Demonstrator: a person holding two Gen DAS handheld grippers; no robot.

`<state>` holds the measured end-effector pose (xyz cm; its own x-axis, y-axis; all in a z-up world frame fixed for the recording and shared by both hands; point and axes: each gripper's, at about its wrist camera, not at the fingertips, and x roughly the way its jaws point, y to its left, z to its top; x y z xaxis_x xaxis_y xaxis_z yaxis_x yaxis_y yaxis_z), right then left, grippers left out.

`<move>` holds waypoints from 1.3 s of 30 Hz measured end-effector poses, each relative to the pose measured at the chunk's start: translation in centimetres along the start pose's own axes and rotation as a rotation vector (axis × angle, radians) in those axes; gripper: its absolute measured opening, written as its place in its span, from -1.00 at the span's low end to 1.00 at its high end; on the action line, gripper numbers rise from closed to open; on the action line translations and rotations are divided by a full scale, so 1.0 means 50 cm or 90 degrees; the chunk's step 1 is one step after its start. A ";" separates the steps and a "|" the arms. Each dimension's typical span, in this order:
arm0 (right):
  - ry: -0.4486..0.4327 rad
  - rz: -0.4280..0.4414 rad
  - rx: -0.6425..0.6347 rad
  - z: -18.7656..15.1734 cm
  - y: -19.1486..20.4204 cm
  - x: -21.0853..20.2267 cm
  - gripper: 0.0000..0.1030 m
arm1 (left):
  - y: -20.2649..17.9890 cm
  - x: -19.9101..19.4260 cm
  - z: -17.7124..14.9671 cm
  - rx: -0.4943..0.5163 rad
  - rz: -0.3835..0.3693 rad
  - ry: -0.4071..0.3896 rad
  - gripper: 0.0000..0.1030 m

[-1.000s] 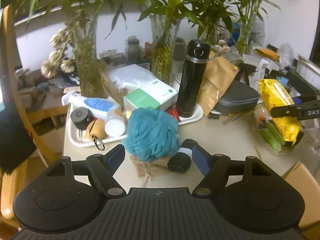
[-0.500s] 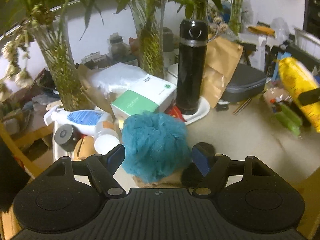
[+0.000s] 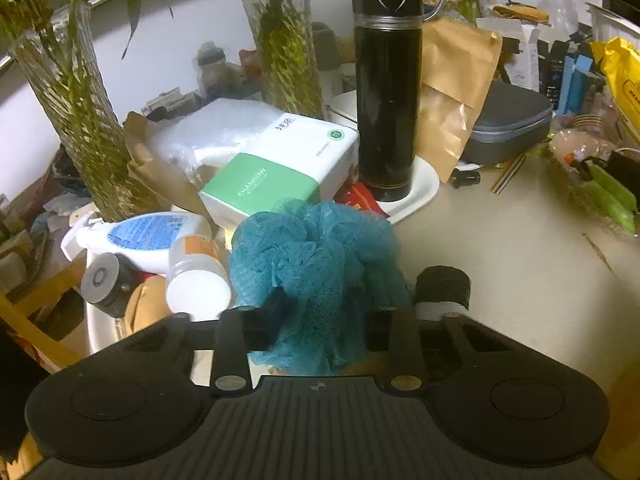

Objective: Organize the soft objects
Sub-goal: 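Grasp the teal mesh sponge with the left gripper while the right holds the wipes, then carry the sponge and wipes over the cardboard box and open both grippers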

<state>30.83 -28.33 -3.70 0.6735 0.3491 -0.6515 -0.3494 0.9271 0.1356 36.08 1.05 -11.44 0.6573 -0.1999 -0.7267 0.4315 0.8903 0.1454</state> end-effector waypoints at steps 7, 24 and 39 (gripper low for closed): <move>0.001 0.002 -0.003 0.000 0.004 0.002 0.31 | 0.021 -0.023 0.027 -0.064 -0.024 0.008 -0.86; -0.009 0.013 0.005 0.000 -0.003 -0.011 0.31 | -0.008 -0.197 0.054 -0.069 0.008 -0.081 -0.94; -0.035 0.037 -0.026 0.038 0.051 -0.144 0.31 | -0.066 -0.386 0.072 -0.083 -0.020 -0.139 -0.94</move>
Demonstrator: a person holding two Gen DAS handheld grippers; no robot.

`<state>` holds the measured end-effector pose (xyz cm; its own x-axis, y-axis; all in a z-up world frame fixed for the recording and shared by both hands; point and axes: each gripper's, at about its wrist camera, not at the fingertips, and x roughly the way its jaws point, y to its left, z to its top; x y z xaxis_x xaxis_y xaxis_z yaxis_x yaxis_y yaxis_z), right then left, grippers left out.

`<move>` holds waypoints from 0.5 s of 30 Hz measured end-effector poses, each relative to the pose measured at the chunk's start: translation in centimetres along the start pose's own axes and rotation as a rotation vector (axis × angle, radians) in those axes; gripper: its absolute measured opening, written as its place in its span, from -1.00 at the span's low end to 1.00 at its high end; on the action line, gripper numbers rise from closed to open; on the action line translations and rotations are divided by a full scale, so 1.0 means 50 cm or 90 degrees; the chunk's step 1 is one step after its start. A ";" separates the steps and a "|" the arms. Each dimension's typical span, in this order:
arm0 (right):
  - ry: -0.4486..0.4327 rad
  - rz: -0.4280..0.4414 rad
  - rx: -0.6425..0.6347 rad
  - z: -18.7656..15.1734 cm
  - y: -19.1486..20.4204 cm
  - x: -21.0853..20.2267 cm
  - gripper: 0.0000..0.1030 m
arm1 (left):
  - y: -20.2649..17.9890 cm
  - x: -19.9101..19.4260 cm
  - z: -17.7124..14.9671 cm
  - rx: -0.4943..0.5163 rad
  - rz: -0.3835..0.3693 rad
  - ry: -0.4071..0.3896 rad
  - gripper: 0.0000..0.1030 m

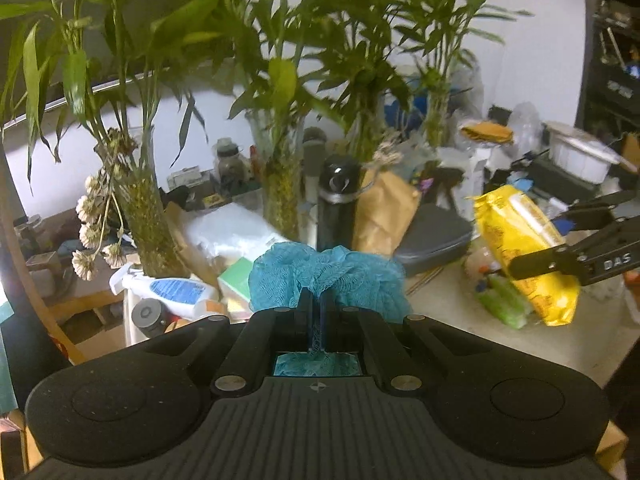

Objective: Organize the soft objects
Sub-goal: 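Carry the sponge and wipes over the cardboard box and open both grippers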

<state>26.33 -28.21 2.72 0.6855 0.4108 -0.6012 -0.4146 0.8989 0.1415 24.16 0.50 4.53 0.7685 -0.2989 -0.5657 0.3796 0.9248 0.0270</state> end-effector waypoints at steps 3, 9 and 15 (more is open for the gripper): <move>0.001 -0.002 -0.012 0.005 0.015 -0.026 0.31 | -0.008 -0.036 0.008 -0.017 -0.008 -0.004 -0.94; 0.013 0.011 -0.029 -0.012 0.049 -0.076 0.31 | -0.031 -0.114 0.008 -0.033 -0.017 -0.006 -0.94; 0.023 0.026 -0.024 -0.045 0.070 -0.110 0.31 | -0.063 -0.170 -0.013 -0.017 -0.023 -0.003 -0.94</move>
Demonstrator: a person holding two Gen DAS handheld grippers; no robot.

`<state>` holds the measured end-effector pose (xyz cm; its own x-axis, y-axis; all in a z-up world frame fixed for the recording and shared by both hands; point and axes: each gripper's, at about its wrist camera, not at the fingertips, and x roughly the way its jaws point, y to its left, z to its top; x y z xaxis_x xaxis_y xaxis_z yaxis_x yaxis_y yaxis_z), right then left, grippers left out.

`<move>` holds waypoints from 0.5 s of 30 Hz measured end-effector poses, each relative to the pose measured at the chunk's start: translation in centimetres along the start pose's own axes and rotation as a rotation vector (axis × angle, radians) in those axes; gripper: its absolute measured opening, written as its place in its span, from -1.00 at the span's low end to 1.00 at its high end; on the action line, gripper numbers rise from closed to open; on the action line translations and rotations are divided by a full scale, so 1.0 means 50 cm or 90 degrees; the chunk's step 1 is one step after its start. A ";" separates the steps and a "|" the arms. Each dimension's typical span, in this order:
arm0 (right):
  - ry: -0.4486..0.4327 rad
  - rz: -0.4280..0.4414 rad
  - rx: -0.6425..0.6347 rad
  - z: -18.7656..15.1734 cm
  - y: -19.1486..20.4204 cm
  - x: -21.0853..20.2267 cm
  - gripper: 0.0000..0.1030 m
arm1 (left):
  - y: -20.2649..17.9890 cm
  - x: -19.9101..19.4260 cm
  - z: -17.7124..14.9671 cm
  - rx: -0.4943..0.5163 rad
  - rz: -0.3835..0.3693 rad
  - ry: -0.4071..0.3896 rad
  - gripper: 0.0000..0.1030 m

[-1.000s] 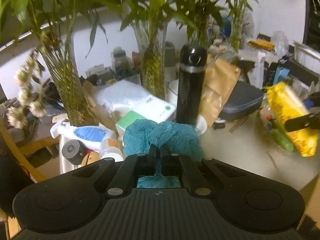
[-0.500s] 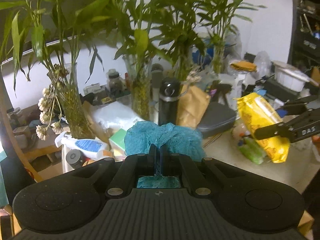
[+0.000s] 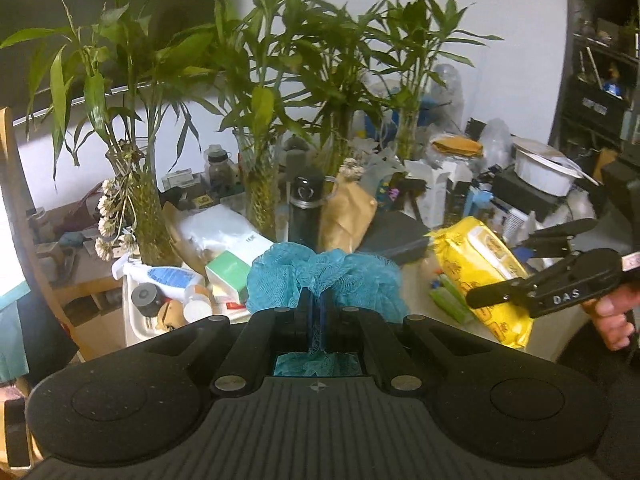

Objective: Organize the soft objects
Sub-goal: 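Carry the sponge and wipes over the cardboard box and open both grippers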

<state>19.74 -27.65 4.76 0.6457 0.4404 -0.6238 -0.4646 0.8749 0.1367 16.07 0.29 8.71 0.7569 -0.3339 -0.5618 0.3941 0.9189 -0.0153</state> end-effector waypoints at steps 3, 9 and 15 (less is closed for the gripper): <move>0.000 0.002 -0.005 -0.012 0.012 -0.017 0.31 | -0.017 -0.019 -0.015 0.008 -0.007 0.003 -0.94; 0.001 0.001 -0.012 -0.028 0.028 -0.035 0.31 | -0.046 -0.033 -0.062 0.019 -0.030 0.023 -0.94; 0.006 0.006 -0.013 -0.043 0.039 -0.039 0.31 | -0.058 -0.030 -0.105 0.018 -0.048 0.050 -0.93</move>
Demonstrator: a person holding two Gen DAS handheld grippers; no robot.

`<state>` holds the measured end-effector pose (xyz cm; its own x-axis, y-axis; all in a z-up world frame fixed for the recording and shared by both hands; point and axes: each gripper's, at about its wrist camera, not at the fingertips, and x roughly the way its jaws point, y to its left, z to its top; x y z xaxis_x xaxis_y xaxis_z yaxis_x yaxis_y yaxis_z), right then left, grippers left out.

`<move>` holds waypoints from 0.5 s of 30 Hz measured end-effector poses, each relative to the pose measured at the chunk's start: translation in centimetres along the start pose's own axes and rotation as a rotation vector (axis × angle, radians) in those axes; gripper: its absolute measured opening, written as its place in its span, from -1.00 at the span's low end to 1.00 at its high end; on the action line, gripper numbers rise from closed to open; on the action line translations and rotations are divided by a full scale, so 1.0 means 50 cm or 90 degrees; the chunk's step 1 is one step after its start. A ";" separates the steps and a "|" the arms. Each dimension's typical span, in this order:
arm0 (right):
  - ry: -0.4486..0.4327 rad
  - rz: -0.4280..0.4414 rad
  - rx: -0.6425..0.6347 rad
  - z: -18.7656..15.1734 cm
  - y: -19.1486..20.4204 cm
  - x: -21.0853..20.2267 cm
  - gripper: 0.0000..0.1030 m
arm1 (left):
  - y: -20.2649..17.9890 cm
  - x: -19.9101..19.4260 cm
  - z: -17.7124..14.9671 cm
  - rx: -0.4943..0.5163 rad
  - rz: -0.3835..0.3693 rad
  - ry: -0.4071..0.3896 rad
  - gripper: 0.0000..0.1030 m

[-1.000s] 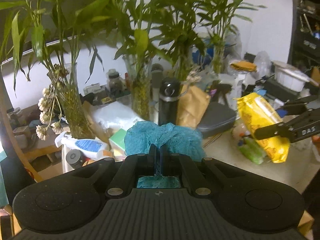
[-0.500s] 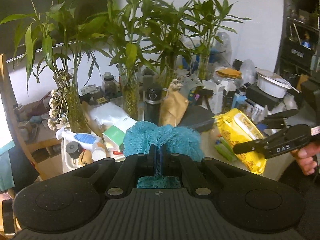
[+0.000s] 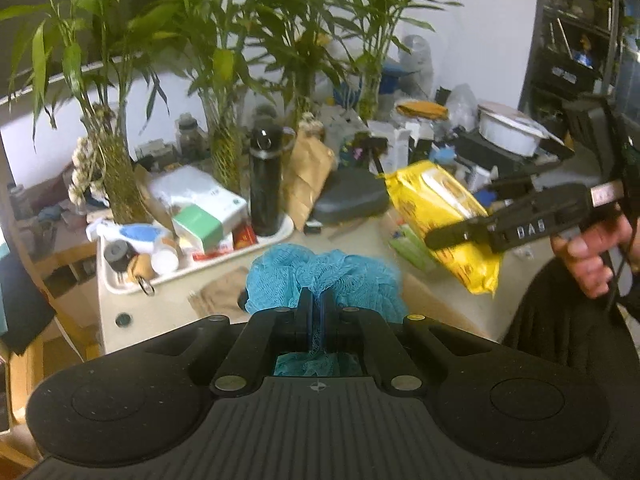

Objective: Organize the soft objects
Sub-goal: 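Carry the sponge and wipes over the cardboard box and open both grippers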

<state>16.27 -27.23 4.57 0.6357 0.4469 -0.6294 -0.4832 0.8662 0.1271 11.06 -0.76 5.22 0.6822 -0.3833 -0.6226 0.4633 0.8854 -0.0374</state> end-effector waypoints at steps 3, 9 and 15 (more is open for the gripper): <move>0.002 0.003 -0.001 -0.005 0.005 -0.001 0.31 | 0.001 0.011 -0.023 -0.005 -0.011 0.025 -0.92; 0.001 0.013 -0.008 -0.008 0.014 -0.008 0.31 | -0.006 0.014 -0.064 0.019 0.010 0.054 -0.33; 0.010 0.018 -0.017 -0.005 0.022 -0.004 0.31 | -0.004 -0.007 -0.067 -0.001 0.013 0.025 -0.02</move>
<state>15.48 -26.43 4.62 0.6121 0.4669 -0.6382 -0.5170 0.8470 0.1238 8.83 0.06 2.80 0.6681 -0.3549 -0.6540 0.4491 0.8931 -0.0258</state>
